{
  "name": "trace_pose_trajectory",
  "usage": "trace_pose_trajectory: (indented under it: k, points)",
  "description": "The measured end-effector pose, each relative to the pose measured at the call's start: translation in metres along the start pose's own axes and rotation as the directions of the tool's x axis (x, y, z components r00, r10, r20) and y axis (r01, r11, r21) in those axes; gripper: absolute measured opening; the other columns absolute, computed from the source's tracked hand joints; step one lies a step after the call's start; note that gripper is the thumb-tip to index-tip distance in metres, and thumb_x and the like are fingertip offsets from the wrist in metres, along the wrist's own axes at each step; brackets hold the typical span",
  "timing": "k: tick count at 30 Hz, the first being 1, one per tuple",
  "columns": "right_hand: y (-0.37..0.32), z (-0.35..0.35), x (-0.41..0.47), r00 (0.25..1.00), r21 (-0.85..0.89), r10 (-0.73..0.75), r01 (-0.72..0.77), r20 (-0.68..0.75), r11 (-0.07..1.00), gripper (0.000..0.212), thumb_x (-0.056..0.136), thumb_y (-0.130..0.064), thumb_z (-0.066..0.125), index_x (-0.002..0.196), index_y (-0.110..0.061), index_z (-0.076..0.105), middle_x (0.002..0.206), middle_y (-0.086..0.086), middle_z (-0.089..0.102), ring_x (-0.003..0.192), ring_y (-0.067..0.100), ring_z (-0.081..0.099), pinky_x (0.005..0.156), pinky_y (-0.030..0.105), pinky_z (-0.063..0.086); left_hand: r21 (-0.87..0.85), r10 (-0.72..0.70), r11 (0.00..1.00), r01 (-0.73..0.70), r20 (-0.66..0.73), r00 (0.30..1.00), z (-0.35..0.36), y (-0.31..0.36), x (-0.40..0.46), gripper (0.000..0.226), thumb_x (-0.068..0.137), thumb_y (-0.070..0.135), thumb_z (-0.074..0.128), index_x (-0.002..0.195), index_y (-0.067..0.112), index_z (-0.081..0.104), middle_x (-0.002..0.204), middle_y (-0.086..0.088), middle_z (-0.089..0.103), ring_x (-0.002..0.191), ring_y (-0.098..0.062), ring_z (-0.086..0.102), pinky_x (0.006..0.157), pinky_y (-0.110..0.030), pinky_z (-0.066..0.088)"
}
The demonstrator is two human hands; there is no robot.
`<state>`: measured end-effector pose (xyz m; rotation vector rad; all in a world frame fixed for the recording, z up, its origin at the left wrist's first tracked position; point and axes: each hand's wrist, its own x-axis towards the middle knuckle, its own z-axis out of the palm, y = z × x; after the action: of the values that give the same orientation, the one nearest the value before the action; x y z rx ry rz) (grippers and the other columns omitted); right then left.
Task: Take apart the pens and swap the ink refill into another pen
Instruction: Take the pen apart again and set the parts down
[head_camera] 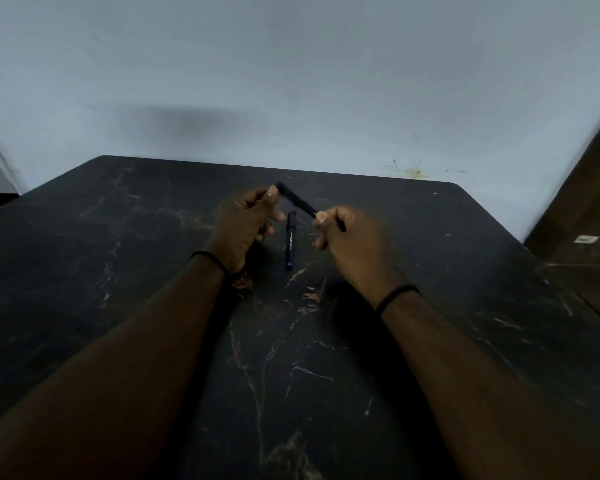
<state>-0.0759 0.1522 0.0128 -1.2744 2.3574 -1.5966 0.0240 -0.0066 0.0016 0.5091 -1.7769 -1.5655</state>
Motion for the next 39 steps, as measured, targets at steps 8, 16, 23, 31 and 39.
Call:
trace_pose_trajectory:
  k: [8,16,23,31,39]
  points:
    - [0.001,-0.010,0.000,0.949,-0.013,-0.009,0.006,-0.317,1.000,0.010,0.101,-0.040,0.048,0.096,-0.032,0.051,0.073,-0.011,0.069,0.070,-0.005,0.061,0.062,0.018,0.043,0.907,0.122,0.402,-0.124,0.081,0.989,0.036,-0.001,-0.002,0.049,0.091,0.061,0.053,0.065,0.020,0.051,0.060,0.003,0.052,0.053,-0.011,0.049,0.051,-0.026,0.035]
    - [0.005,-0.012,0.000,0.919,-0.102,-0.140,0.109,-0.369,0.989,0.020,0.097,-0.035,0.057,0.082,-0.023,0.059,0.071,-0.014,0.053,0.065,-0.002,0.050,0.056,0.007,0.034,0.624,0.173,0.781,0.033,-0.266,0.948,0.018,0.007,0.006,0.037,0.104,0.028,0.041,0.074,0.011,0.056,0.068,-0.005,0.054,0.057,-0.017,0.049,0.049,-0.014,0.037]
    - [0.002,0.001,-0.006,0.964,-0.051,-0.061,0.050,-0.259,0.997,0.010,0.097,-0.037,0.058,0.088,-0.037,0.056,0.075,-0.018,0.058,0.072,-0.003,0.057,0.064,0.018,0.045,-0.027,-0.072,0.997,0.078,-0.755,0.652,-0.021,0.003,0.016,0.035,0.103,0.035,0.039,0.101,0.004,0.055,0.094,-0.021,0.060,0.084,-0.040,0.063,0.081,-0.063,0.054]
    - [-0.013,0.033,-0.004,0.997,-0.525,-0.037,-0.007,-0.072,0.851,0.033,0.092,-0.038,0.053,0.070,-0.016,0.062,0.063,-0.002,0.055,0.060,0.016,0.054,0.054,0.027,0.031,0.128,-0.001,0.983,0.133,-0.714,0.700,-0.015,0.002,0.016,0.037,0.103,0.035,0.042,0.106,0.002,0.059,0.104,-0.019,0.067,0.094,-0.033,0.064,0.081,-0.042,0.051]
    - [-0.020,0.053,0.008,0.999,-0.618,0.008,-0.033,-0.043,0.786,0.026,0.094,-0.037,0.053,0.080,-0.016,0.061,0.092,0.007,0.068,0.089,0.028,0.065,0.065,0.028,0.034,0.129,0.020,0.988,0.090,-0.672,0.740,-0.013,0.000,0.018,0.032,0.104,0.031,0.044,0.108,0.002,0.056,0.100,-0.017,0.066,0.088,-0.028,0.063,0.077,-0.038,0.049]
